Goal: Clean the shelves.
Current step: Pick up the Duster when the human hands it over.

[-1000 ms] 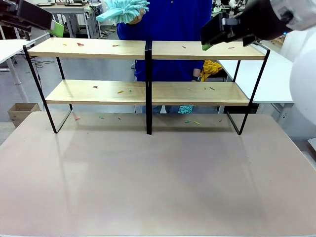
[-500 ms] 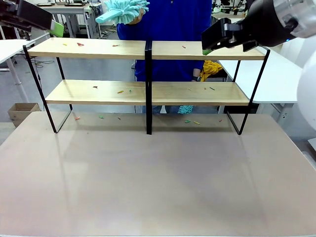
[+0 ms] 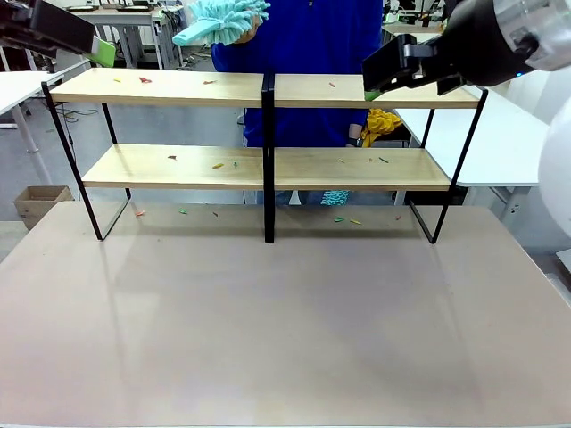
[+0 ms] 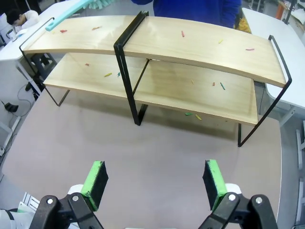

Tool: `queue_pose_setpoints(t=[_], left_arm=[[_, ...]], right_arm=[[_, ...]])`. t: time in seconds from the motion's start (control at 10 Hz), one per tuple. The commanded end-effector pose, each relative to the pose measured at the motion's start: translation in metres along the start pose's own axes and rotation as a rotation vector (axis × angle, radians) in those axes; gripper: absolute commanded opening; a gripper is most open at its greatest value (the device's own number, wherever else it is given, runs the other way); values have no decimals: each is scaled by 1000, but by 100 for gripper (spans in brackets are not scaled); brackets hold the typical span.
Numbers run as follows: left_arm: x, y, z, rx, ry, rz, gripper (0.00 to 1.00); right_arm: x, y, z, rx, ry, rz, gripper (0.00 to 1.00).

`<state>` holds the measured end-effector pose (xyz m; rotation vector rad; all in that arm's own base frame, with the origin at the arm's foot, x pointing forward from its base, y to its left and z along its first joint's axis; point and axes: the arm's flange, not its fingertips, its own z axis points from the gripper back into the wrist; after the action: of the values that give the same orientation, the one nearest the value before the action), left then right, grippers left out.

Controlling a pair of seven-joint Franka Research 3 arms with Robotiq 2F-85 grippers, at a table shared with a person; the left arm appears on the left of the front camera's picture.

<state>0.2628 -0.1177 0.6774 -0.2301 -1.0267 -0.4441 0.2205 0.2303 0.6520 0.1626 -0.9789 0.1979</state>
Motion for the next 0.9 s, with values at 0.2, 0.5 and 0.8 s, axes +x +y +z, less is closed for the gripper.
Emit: queue_pose_setpoints(t=[0.2, 0.5, 0.8], left_arm=[[-1, 0, -1, -3, -11, -6, 100], [-1, 0, -1, -3, -11, -6, 100], [47, 27, 6, -372, 283, 193, 100]], right_arm=[[1, -1, -1, -6, -1, -3, 100], [1, -1, -1, -6, -1, -3, 100], [1, -1, -1, -6, -1, -3, 100]])
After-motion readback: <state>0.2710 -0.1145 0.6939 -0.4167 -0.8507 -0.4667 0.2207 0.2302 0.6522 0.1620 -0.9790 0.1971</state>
